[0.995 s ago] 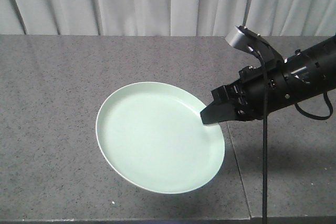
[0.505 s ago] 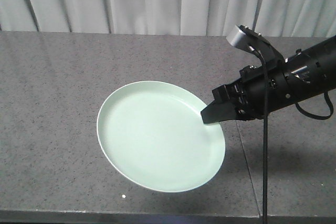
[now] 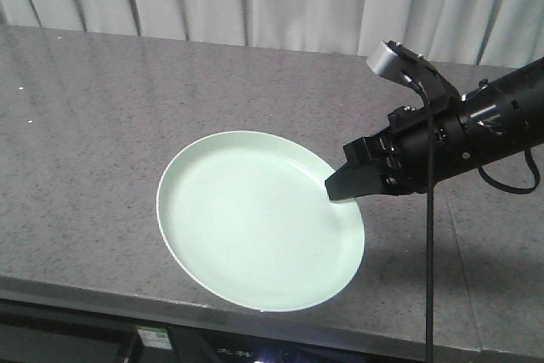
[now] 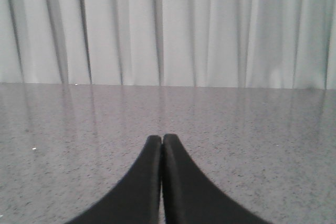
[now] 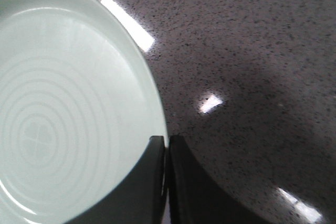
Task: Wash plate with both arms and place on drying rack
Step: 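Hold the plate in the right gripper while the base turns away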
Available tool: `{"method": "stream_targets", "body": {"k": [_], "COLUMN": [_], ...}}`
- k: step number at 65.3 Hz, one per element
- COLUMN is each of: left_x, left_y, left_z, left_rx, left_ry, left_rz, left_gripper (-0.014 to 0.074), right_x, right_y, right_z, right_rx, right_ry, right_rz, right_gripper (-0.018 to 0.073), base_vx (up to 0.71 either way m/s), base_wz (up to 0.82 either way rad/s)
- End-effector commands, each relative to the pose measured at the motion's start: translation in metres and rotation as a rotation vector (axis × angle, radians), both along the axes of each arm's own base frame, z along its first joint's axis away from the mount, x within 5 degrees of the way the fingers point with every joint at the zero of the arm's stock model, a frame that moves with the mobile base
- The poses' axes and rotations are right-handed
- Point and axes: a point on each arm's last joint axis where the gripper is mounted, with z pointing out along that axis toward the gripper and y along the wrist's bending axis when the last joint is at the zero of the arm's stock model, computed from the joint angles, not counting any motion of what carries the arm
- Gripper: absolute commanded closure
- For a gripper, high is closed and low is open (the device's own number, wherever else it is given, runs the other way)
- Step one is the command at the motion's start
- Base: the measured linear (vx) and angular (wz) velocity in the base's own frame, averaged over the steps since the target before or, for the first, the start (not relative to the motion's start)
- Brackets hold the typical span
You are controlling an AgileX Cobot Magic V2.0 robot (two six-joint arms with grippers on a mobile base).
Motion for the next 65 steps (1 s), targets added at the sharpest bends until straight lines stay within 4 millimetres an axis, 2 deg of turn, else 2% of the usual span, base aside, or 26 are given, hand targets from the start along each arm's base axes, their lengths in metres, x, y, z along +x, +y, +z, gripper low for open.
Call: {"method": "stream_targets", "body": {"k": [1, 65], "left_x": [-0.0036, -0.0036], "left_y": [-0.0005, -0.0005], "left_z": [0.0163, 0.0163], "left_rx": [-0.011, -0.011], "left_ry": [-0.115, -0.115], "left_rz": [-0.009, -0.009], "left_gripper": [0.0603, 0.0603], "right_x": [-0.0052, -0.0052], "right_y": [0.0009, 0.0009], "right_z": [0.0219, 0.0219], "right_rx": [0.068, 0.068], "right_ry": [-0.062, -0.062], "right_rz": [-0.013, -0.013], "right_gripper": [0.0568, 0.0568], "base_vx": [-0.06, -0.08], "base_wz": [0.36, 0.49]}}
